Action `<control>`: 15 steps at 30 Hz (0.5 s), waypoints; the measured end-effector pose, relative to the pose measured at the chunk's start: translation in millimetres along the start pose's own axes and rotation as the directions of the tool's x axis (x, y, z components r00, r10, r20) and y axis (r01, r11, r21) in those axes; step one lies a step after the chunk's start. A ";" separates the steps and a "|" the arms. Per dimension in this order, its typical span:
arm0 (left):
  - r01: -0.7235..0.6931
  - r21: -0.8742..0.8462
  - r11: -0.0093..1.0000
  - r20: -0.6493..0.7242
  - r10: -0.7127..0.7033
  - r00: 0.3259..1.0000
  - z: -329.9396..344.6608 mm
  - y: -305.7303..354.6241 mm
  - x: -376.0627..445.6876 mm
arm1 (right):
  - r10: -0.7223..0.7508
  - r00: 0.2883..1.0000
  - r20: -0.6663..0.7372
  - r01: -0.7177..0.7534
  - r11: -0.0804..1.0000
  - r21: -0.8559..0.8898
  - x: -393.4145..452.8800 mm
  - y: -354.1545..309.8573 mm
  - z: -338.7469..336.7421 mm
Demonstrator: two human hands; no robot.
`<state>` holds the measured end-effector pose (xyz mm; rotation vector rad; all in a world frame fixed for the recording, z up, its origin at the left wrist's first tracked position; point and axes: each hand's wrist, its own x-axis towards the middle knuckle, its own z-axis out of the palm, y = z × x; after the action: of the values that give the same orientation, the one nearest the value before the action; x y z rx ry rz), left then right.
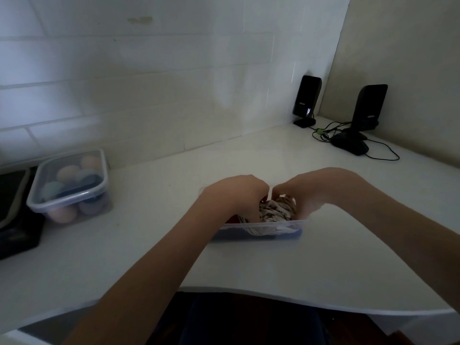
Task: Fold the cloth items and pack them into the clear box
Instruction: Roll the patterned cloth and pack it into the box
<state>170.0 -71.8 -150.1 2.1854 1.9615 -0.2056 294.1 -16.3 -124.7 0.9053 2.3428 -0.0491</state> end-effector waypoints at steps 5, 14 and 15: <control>-0.008 -0.026 1.000 0.012 0.008 1.000 0.4 -3.7 -1.0 | 0.001 0.996 -0.091 -0.014 0.991 -0.135 -2.9 -9.3 5.7; -0.018 -0.060 0.998 0.005 0.019 1.000 5.0 -10.0 -6.0 | -0.041 0.966 -0.256 -0.027 0.967 -0.254 -2.8 -6.4 16.0; -0.019 -0.060 0.998 0.002 0.020 1.000 5.2 -9.9 -6.0 | -0.040 0.963 -0.266 -0.027 0.970 -0.244 -3.3 -5.9 16.5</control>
<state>159.7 -77.9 -154.3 2.1649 1.9188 -0.1449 301.1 -26.9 -137.2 0.8220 2.5282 0.3765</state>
